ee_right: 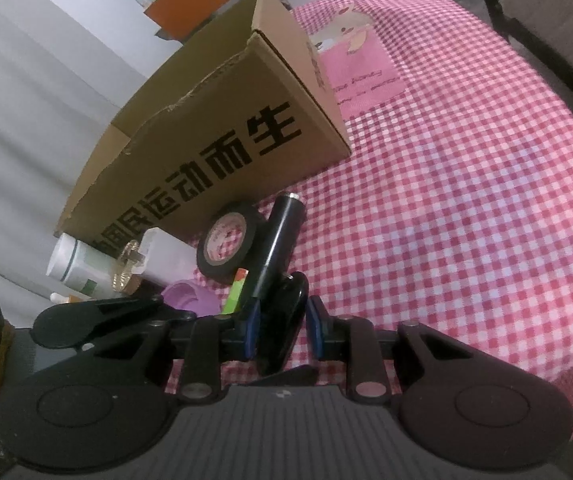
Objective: Organize rigid objects
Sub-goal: 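Carry the black oval case into the cardboard box and open the right gripper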
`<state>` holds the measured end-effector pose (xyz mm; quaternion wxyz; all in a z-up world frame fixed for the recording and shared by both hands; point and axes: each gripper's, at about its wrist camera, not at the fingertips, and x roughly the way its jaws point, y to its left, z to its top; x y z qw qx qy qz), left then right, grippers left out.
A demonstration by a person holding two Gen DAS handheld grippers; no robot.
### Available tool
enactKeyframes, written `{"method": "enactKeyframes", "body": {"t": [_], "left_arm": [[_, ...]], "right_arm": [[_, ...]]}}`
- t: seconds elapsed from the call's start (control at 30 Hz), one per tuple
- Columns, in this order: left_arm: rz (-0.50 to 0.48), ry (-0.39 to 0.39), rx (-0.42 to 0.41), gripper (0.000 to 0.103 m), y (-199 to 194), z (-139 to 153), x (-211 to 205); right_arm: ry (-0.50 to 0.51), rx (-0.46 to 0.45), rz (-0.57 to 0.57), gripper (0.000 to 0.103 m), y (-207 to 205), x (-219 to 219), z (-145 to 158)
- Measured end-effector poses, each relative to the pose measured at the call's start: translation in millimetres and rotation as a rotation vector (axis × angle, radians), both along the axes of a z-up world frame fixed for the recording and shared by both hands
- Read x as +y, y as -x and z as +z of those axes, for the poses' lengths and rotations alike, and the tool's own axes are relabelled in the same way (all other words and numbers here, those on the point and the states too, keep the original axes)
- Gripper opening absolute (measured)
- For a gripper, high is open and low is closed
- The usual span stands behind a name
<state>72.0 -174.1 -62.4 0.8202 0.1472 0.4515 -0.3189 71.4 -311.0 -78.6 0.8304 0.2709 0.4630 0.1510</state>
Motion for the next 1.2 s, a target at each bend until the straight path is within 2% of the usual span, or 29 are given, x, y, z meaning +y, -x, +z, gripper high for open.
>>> {"method": "enactKeyframes", "body": {"t": [0.03,0.1,0.13,0.23,0.43,0.6,0.77,0.9,1.0,1.1,1.2], "left_arm": [[0.007,0.000,-0.005,0.040,-0.6,0.1,0.2],[0.019,-0.008,-0.020,0.029,-1.5,0.8,1.2],[0.023,-0.012,-0.024,0.029,-2.2,0.2,0.7],[0.027,-0.005,-0.020,0.029,-1.5,0.1,0.6],[0.016,0.015,-0.054,0.027,9.9,11.7,2.0],[0.024,0.051,-0.127,0.027,23.7,39.8,12.5],[0.088,0.075,-0.255,0.027,28.6,85.4,36.4],[0.187,0.047,-0.345,0.027,10.4,119.5,64.4],[0.263,0.028,-0.340,0.027,-22.5,137.3,88.0],[0.334,0.002,-0.295,0.027,-65.4,142.1,109.4],[0.379,-0.033,-0.233,0.027,-112.6,133.3,123.6]], "right_arm": [[-0.006,-0.002,0.000,0.026,-0.6,0.3,-1.2],[-0.024,-0.003,-0.004,0.023,-3.3,-0.8,-3.7],[-0.043,0.002,-0.009,0.021,-4.0,-2.8,-5.3],[-0.089,0.015,-0.026,0.020,-2.4,-9.4,-9.9],[-0.079,-0.005,-0.042,0.020,11.0,-12.6,-1.5],[-0.052,-0.067,-0.043,0.020,27.5,-9.7,29.4],[-0.018,-0.199,0.013,0.020,29.4,10.3,77.6],[0.001,-0.321,0.121,0.020,3.5,43.4,117.1],[0.004,-0.368,0.211,0.020,-33.5,74.9,137.9],[-0.012,-0.343,0.288,0.020,-85.2,104.6,146.5],[-0.028,-0.268,0.337,0.020,-143.1,132.9,142.3]]}}
